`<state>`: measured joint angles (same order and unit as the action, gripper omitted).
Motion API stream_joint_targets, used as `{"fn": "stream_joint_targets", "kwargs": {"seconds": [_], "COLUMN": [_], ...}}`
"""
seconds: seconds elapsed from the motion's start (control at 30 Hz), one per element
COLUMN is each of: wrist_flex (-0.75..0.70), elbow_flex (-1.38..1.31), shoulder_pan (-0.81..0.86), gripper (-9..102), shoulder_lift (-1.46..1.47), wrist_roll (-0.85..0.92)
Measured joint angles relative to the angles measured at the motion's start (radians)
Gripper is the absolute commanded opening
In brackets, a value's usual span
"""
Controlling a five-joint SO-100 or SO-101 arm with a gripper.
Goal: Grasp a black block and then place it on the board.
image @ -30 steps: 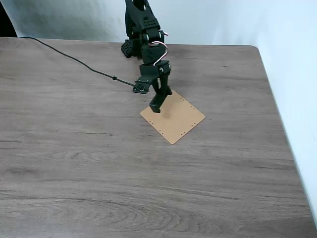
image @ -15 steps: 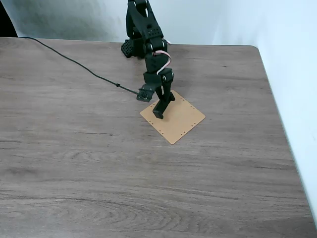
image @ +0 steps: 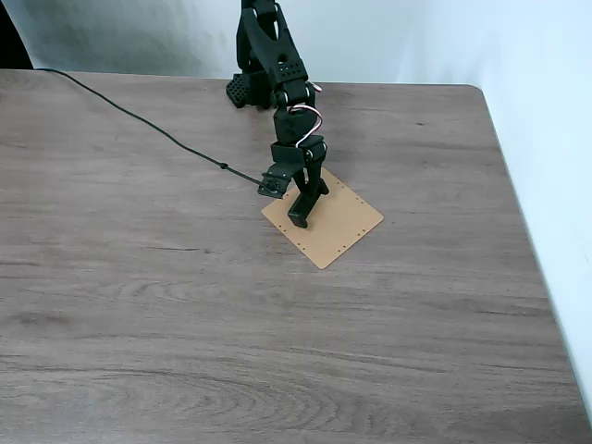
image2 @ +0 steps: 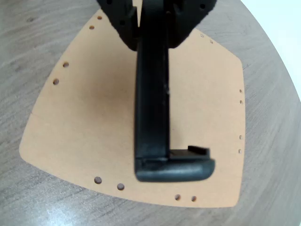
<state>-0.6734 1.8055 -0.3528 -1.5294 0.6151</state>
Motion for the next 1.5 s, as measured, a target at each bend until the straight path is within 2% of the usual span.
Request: {"fn": "stream_joint_targets", "kwargs": {"seconds": [0.2, 0.47, 0.8, 1.1, 1.17, 1.27, 1.5], "wrist_flex": [0.032, 0.035, -0.006, -0.061, -0.075, -0.092, -0.163], "elbow_flex": [-0.005, -0.02, -0.043, -0.043, -0.043, -0.008, 0.178], "shoulder_pan": [-0.008, -0.026, -0.031, -0.032, -0.021, 0.008, 0.086], "gripper": [0, 21, 25, 19, 14, 0, 0], "shoulder_lift": [0.025, 0.06, 0.06, -0.089, -0.173, -0.302, -0.572], "wrist_roll": [-0.003, -0.005, -0.003, -0.003, -0.014, -0.023, 0.008]}}
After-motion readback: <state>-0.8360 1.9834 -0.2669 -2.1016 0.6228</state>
